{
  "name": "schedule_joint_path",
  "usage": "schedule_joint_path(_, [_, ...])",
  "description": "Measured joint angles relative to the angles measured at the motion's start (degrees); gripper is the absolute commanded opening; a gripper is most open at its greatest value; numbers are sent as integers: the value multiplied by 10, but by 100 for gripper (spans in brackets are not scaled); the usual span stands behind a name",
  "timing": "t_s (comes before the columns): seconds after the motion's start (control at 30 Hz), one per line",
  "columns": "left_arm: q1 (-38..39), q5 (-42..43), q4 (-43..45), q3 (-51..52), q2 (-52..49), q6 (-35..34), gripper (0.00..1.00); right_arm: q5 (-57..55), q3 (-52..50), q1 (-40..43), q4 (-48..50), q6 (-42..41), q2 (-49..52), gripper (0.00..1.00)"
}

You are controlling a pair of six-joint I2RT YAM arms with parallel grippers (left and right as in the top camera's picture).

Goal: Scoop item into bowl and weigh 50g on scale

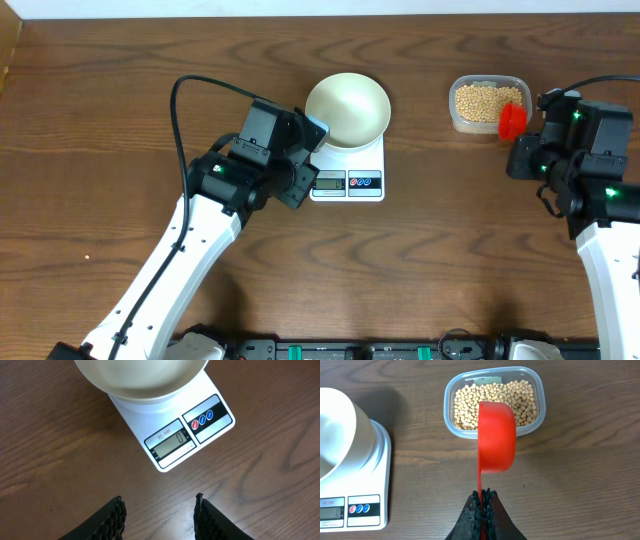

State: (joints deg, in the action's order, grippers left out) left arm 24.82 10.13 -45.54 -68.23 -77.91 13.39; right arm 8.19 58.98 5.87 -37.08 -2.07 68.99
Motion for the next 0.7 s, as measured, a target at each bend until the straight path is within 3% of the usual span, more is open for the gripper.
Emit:
schedule_joint_path(0.27, [0, 0, 0, 0, -16, 0, 49, 0, 0, 0, 0, 0, 0, 1])
schedule_joint_path(0.4, [0, 0, 0, 0, -16, 1, 70, 0, 0, 0, 0, 0, 0, 1])
schedule_joint_path(0.67, [0, 0, -1, 0, -16, 0, 79, 0, 0, 0, 0, 0, 0, 1])
schedule_joint_path(0.7, [0, 0, -1, 0, -16, 0, 86, 0, 0, 0, 0, 0, 0, 1])
